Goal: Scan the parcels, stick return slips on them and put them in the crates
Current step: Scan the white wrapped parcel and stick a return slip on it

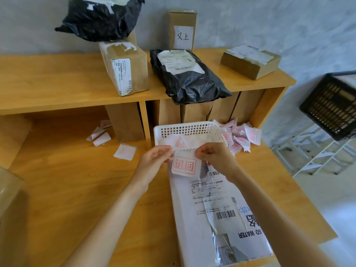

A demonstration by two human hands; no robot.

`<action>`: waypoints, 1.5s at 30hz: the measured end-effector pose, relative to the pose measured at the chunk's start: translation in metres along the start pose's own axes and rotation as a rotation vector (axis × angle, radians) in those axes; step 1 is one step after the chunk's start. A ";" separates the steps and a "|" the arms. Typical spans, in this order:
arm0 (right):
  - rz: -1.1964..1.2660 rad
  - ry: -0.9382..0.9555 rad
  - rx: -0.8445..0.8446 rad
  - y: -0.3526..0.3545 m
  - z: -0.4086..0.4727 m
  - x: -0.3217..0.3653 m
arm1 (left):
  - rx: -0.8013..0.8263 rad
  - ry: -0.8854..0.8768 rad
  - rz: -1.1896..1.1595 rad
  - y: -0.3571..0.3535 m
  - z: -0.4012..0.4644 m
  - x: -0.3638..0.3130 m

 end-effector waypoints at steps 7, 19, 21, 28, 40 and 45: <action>0.024 0.034 0.058 -0.002 0.006 0.004 | 0.187 0.090 -0.129 -0.002 0.007 -0.001; -0.083 0.083 0.108 -0.015 0.021 0.001 | 0.196 0.152 -0.082 -0.002 0.014 0.003; -0.201 0.110 0.083 -0.015 0.022 0.002 | 0.168 0.145 -0.087 -0.003 0.014 0.003; -0.337 0.284 -0.087 -0.019 0.013 0.024 | 0.097 0.071 -0.132 -0.010 0.018 -0.009; -0.295 0.122 -0.028 -0.026 0.011 0.012 | 0.100 0.035 -0.021 -0.020 0.029 -0.013; -0.261 0.074 -0.088 -0.009 0.017 0.008 | -0.019 0.034 0.071 -0.005 0.054 -0.020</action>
Point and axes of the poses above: each hand's wrist, its own z-axis towards the middle knuckle, its own y-axis out of the back of the hand, x = y × z, the point moved 6 cm from there along z, towards the middle knuckle, and after that the axes turned 13 degrees about y, right-handed, at the moved point
